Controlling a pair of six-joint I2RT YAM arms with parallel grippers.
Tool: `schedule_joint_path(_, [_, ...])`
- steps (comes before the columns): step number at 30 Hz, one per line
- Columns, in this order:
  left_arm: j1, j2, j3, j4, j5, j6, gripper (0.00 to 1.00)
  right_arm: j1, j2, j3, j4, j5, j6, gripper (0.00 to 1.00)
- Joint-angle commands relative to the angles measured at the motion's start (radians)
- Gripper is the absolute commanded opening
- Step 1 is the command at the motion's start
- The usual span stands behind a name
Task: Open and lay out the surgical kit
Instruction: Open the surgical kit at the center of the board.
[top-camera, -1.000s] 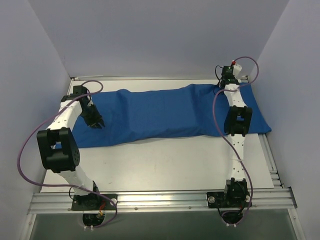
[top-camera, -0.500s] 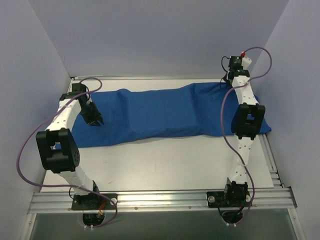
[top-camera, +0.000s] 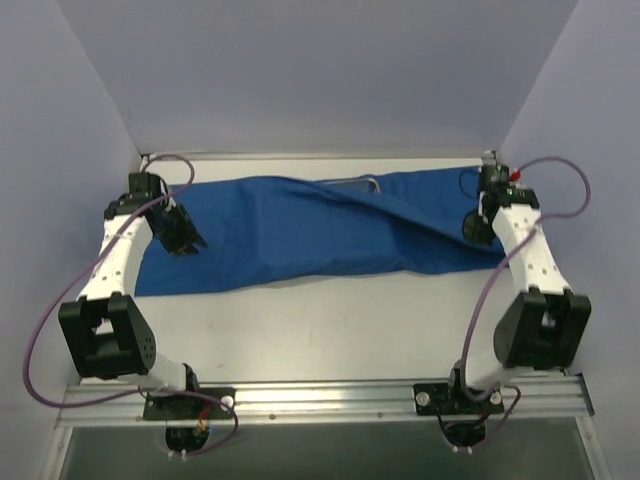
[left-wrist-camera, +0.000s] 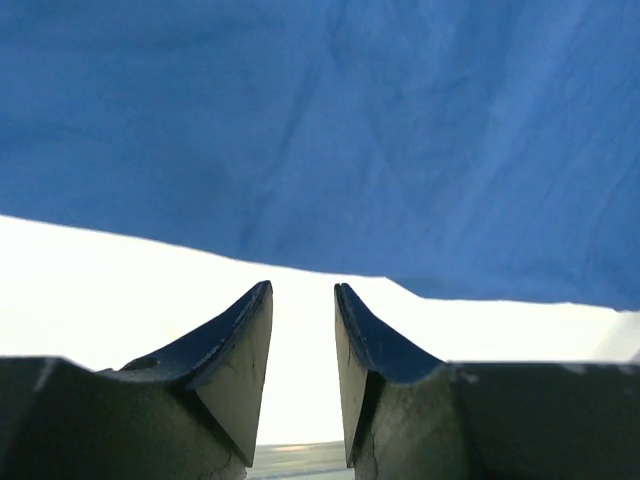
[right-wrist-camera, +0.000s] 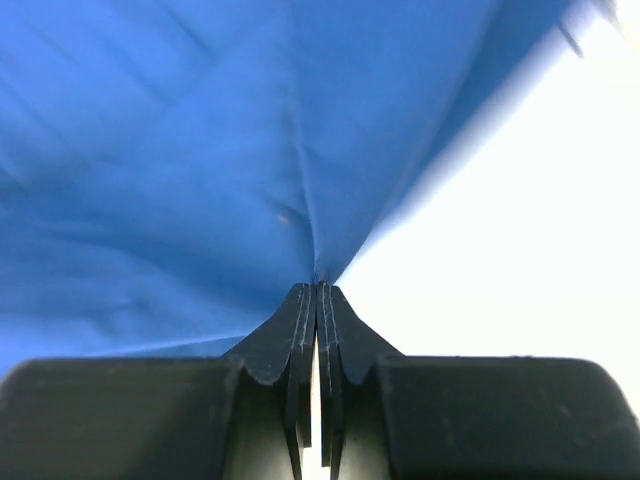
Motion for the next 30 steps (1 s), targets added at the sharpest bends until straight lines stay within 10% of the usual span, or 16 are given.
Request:
schedule_joint_path(1, [0.005,-0.054,-0.042,0.039,0.055,-0.03,0.4,-0.013,-0.188,-0.164,-0.247,0.007,0.1,0.0])
schedule_joint_path(6, [0.007,-0.111,-0.107,0.043,0.083,-0.046,0.41,-0.02,-0.427,-0.374,-0.351,-0.046,0.151,0.01])
schedule_joint_path(9, [0.007,-0.122,-0.102,0.017,0.081,-0.041,0.43,-0.016,-0.425,-0.372,-0.298,-0.154,0.069,0.42])
schedule_joint_path(15, [0.008,-0.083,-0.026,-0.006,0.1,-0.032,0.5,0.212,-0.108,0.091,-0.21,-0.107,-0.048,0.72])
schedule_joint_path(19, [0.007,-0.007,0.059,-0.006,0.126,-0.035,0.51,0.345,0.14,0.314,0.012,-0.387,-0.209,0.71])
schedule_joint_path(30, [0.013,0.058,0.065,0.034,0.265,-0.056,0.51,0.545,0.721,0.883,0.188,-0.539,-0.462,0.73])
